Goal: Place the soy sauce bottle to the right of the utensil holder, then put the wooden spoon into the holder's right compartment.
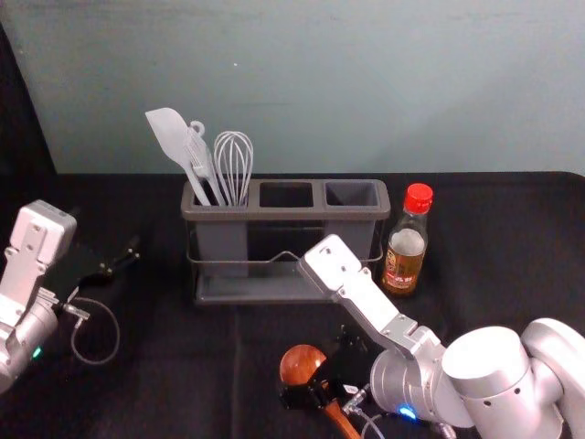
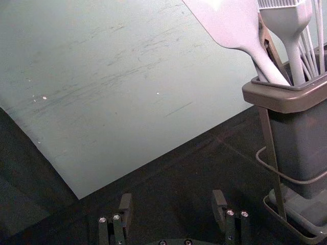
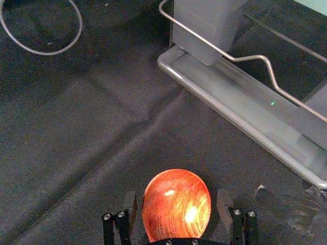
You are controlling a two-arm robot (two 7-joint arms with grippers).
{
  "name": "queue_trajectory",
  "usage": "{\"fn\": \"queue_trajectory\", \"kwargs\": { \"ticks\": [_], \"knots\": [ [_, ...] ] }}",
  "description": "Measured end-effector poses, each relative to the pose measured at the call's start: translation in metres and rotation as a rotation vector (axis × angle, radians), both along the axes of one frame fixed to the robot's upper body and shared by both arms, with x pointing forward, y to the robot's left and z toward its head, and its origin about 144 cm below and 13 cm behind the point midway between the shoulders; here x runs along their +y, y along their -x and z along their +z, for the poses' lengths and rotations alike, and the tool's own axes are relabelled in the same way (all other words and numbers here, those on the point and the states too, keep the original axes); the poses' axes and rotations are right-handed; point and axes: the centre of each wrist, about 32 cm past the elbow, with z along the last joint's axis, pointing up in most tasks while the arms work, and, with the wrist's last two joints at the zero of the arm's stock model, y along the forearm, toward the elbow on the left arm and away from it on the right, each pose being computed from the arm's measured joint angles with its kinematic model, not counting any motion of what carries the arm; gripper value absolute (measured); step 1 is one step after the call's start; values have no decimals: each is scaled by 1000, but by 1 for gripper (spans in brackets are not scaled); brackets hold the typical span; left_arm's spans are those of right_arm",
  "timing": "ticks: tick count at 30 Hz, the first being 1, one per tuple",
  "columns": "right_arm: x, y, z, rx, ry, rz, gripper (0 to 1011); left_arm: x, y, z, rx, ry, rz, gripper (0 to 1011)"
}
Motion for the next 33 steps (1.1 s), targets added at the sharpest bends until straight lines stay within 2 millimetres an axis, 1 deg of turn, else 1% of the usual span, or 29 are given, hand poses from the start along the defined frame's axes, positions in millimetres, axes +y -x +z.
{"fn": "queue_trajectory", "kwargs": {
  "ticks": [33],
  "knots": [
    [1, -10, -8, 37, 10, 7, 1004, 0, 0, 0, 0, 0, 0, 1012]
  ]
}}
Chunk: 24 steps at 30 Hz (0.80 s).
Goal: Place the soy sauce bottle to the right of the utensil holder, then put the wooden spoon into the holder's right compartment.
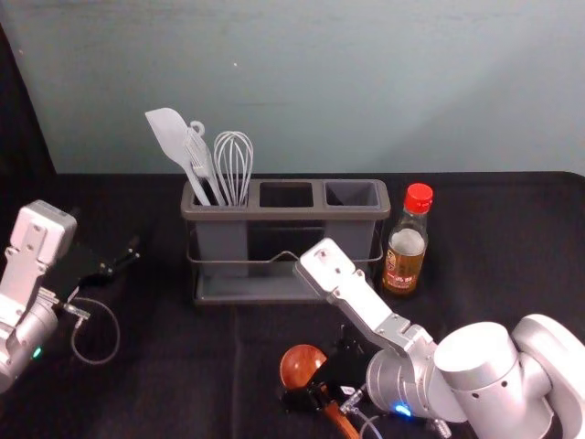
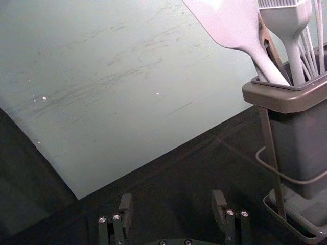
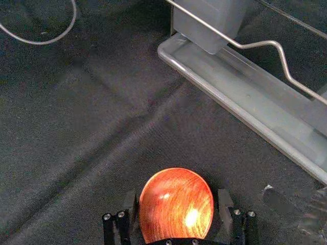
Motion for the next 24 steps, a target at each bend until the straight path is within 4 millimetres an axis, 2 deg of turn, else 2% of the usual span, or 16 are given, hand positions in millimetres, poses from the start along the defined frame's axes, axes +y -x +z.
{"fn": "queue_trajectory", "kwargs": {
  "ticks": [12, 17, 20, 24],
  "knots": [
    [0, -1, -2, -2, -19, 11, 1004, 0, 0, 0, 0, 0, 0, 1011],
    [0, -1, -3, -1, -19, 14, 938, 0, 0, 0, 0, 0, 0, 1011],
    [1, -1, -3, 0, -17, 13, 853, 0, 0, 0, 0, 0, 0, 1011],
    [2, -1, -3, 2, -14, 14, 841, 0, 0, 0, 0, 0, 0, 1011]
  ]
}}
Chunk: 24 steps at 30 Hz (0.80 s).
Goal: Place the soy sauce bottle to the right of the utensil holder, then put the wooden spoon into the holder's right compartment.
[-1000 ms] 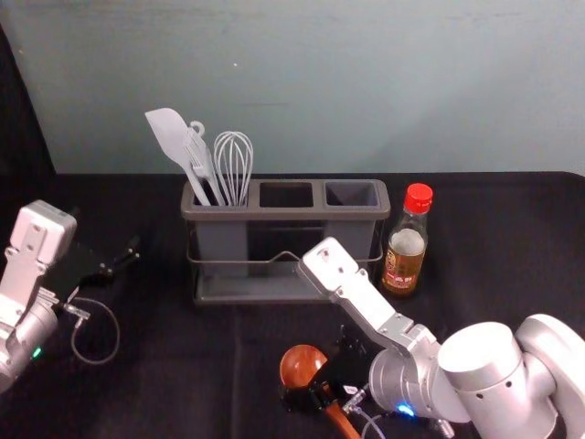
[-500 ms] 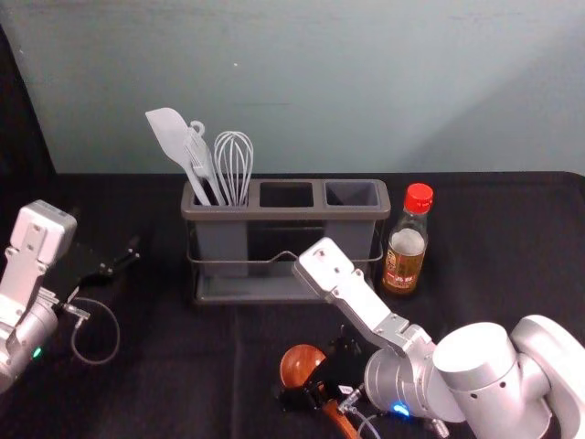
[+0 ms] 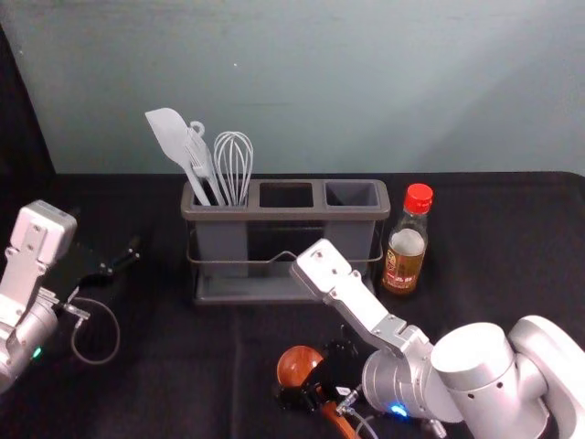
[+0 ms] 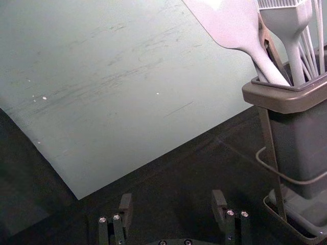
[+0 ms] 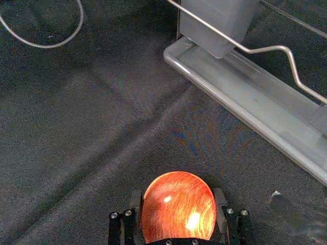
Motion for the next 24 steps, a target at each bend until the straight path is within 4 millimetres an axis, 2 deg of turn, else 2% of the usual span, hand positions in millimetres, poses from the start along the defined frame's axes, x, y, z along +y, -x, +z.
{"fn": "queue_trajectory", "kwargs": {
  "ticks": [4, 13, 24],
  "knots": [
    [0, 1, 1, -1, 2, 1, 842, 0, 0, 0, 0, 0, 0, 1011],
    [-12, 15, 21, -58, -34, -1, 842, 0, 0, 0, 0, 0, 0, 1011],
    [-45, 42, 49, -217, -143, -1, 841, 0, 0, 0, 0, 0, 0, 1012]
  ]
}}
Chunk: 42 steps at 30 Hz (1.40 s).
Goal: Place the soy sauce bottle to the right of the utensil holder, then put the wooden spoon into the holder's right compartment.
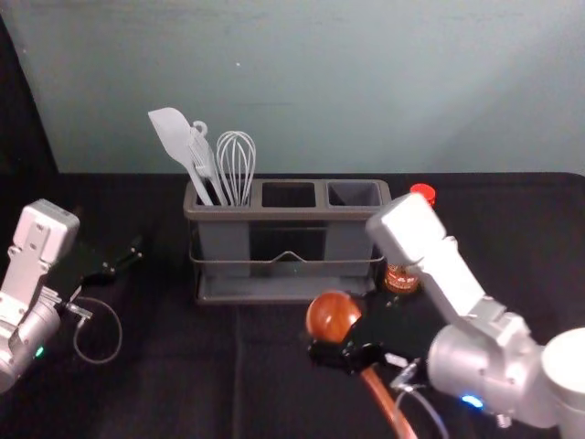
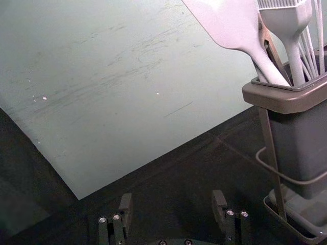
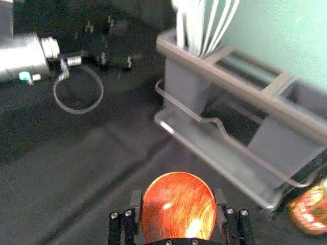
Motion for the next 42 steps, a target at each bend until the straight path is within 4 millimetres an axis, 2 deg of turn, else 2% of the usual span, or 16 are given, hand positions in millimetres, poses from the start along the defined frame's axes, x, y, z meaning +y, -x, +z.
{"fn": "queue_trajectory", "kwargs": {
  "ticks": [7, 13, 24, 42],
  "knots": [
    [-22, 9, 4, -113, -85, -12, 841, 0, 0, 0, 0, 0, 0, 1011],
    [-40, 19, -6, -344, -190, 21, 842, 0, 0, 0, 0, 0, 0, 1011],
    [-41, 28, -32, -733, -256, 17, 842, 0, 0, 0, 0, 0, 0, 1012],
    [-41, 27, -35, -752, -250, 4, 841, 0, 0, 0, 0, 0, 0, 1012]
  ]
}}
